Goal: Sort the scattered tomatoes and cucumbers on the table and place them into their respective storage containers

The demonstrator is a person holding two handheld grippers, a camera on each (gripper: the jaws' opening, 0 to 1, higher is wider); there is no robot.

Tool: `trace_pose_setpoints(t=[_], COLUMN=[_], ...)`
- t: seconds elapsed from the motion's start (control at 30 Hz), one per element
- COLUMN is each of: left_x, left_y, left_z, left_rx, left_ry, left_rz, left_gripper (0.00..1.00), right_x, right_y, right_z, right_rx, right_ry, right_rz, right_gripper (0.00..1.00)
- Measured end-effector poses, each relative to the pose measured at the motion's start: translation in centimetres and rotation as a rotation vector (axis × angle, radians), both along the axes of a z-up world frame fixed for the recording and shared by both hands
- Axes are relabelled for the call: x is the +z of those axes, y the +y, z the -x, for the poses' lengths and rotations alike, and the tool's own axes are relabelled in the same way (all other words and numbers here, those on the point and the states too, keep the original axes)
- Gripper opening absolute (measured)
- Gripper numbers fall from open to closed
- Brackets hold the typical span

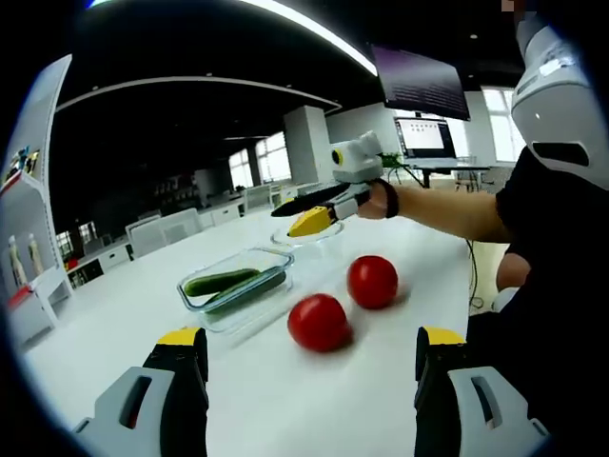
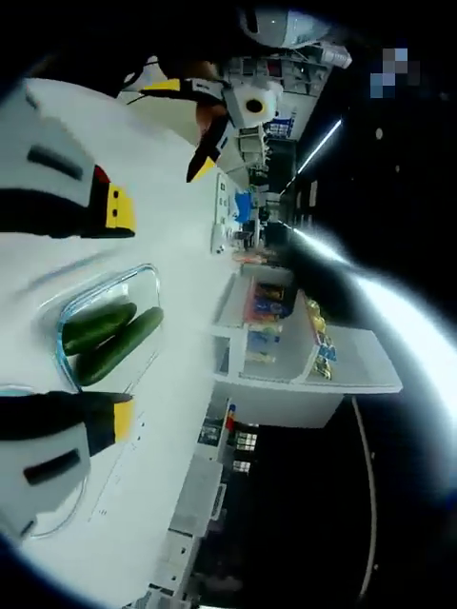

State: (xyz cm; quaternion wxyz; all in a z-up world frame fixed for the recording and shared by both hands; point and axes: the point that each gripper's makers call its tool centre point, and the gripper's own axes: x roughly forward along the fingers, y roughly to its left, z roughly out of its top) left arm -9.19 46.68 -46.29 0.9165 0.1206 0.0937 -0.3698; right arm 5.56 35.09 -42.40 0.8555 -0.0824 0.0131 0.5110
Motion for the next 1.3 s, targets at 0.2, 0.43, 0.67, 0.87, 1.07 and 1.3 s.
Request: trace_pose_setpoints(t=[0.2, 0.43, 0.67, 0.87, 1.07, 1.3], left_x=[0.5, 0.5, 1.0, 1.1, 1.0, 0.8], left_y=[-0.2, 0.1, -0.4, -0.4, -0.3, -0.3], left_z=[-0.5, -1.2, -1.2, -1.4, -1.4, -1.4], left_rx=[-0.001, 0.008, -0.008, -0.002, 0.002, 0.005], left_ry=[-0.014, -0.022, -0.026, -0.026, -0.017, -0.008], left_rz=[-0.004, -0.023, -0.004, 0.011, 0.024, 0.029], left_gripper=[0.89, 0.91, 0.93, 0.95, 0.95, 0.95], right_x=[1.3, 0.5, -1.3, -2.6, -4.7, -5.8], right_y=[-2.2, -4.6, -5.7, -6.0, -5.9, -5.6], right_z=[3.2, 5.9, 8.1, 9.7, 10.5, 10.9], right_rx=[-0.021, -0.06, -0.076, -0.069, -0.051, -0.041], right_ry=[-0.005, -0.013, 0.038, 0.093, 0.162, 0.181], right_rz=[-0.049, -0.045, -0.029, -0.032, 0.001, 0.044], right_gripper=[0.95, 0.97, 0.97, 0.97, 0.97, 0.97])
